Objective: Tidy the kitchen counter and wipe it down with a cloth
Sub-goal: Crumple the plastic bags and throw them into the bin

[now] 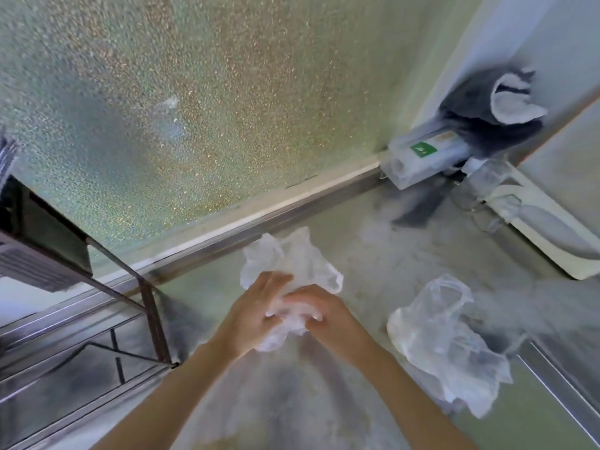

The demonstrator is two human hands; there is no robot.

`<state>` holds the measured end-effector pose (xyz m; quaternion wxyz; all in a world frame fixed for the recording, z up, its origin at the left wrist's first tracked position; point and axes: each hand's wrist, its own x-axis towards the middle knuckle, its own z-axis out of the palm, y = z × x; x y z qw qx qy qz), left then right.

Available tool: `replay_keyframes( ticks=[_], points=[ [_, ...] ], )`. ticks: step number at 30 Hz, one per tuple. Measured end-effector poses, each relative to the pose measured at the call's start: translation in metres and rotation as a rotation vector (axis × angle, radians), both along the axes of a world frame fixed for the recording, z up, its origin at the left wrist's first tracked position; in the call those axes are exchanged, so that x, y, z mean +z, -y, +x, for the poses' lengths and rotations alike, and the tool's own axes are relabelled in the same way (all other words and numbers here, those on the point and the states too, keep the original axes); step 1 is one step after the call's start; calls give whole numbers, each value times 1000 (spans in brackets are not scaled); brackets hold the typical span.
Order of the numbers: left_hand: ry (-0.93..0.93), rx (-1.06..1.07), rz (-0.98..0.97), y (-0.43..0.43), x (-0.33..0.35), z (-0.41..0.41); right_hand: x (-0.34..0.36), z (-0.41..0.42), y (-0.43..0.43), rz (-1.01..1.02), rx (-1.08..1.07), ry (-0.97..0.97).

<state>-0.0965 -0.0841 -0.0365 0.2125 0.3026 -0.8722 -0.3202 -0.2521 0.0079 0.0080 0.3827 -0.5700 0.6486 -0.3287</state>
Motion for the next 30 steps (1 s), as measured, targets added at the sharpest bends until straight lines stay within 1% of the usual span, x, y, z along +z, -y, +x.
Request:
replay_keyframes(
  ticks=[2,3,4,6,7,8,9,10,11,12,14,15,17,19,21,23,25,27,29,30],
  points=[
    [24,-16,19,-3,2,-3,9,-17,-26,-72,5,-67],
    [33,-34,30,-5,2,-7,13,-28,-42,-99,-49,-129],
    [32,-52,35,-8,4,-11,17,-40,-60,-137,-148,-226],
    [19,-52,25,-21,13,-27,22,-66,-103,-200,-492,-441],
    [-4,-30,5,-30,19,-37,25,-79,-127,-181,-701,-497],
    [-31,1,-22,-39,25,-48,25,-92,-151,-114,-888,-505],
    [-49,37,-48,-48,30,-62,23,-104,-172,-14,-1029,-483],
    [-52,66,-73,-57,35,-76,20,-116,-190,100,-1110,-447],
    [-45,78,-98,-66,37,-90,15,-124,-205,221,-1138,-407],
    [-24,69,-117,-75,36,-104,7,-130,-216,337,-1123,-360],
    [50,18,-95,-95,30,-128,-10,-131,-223,532,-1014,-281],
    [89,-9,-59,-104,24,-138,-19,-129,-222,591,-950,-273],
    [145,-60,-5,-124,11,-153,-37,-125,-218,610,-875,-269],
    [206,-63,7,-134,3,-158,-46,-121,-204,575,-876,-246],
    [279,-33,-24,-142,1,-168,-50,-123,-197,529,-911,-225],
    [324,-54,-37,-146,3,-175,-51,-124,-190,416,-973,-125],
    [300,-113,-19,-149,5,-180,-47,-124,-183,290,-986,21],
    [266,-165,56,-150,6,-180,-42,-123,-177,239,-865,162],
    [186,-162,227,-152,11,-180,-34,-122,-173,210,-774,301],
    [135,-150,312,-153,16,-179,-31,-121,-172,183,-761,331]
  ],
)
